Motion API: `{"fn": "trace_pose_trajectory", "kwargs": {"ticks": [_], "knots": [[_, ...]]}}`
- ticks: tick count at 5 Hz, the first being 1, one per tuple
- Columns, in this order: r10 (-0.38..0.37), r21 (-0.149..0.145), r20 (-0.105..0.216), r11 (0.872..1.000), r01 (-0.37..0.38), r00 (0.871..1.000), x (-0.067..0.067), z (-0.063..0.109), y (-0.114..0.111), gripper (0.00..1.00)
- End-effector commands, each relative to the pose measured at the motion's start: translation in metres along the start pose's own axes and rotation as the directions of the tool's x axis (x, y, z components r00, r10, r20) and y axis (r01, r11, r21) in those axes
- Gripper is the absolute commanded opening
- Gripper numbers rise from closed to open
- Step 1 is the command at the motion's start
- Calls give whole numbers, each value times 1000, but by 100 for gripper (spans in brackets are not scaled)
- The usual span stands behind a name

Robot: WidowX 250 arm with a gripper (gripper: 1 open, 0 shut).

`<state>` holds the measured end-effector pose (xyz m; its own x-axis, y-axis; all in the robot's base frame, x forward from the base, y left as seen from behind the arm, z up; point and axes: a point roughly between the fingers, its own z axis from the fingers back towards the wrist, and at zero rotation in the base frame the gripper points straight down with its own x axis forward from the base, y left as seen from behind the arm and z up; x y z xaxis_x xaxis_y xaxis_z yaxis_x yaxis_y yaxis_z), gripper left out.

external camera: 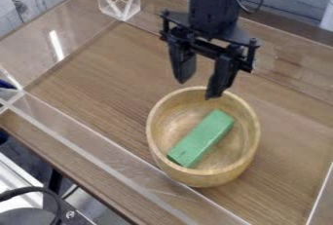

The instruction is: Put the green block in the brown bowl

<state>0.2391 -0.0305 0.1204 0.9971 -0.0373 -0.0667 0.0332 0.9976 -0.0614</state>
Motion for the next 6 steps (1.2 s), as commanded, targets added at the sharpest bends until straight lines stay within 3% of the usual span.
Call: {"fn": "trace_pose_trajectory", "kwargs": {"ticks": [1,2,3,4,6], "knots": [[-9,-17,12,1000,9,1000,3,0,4,0],[-27,-6,49,1000,27,998,9,-11,3,100],[-49,6,86,999,48,995,15,-23,0,100],[-50,7,83,999,49,995,21,-30,4,0],[-48,8,74,999,47,996,29,-39,10,0]]}}
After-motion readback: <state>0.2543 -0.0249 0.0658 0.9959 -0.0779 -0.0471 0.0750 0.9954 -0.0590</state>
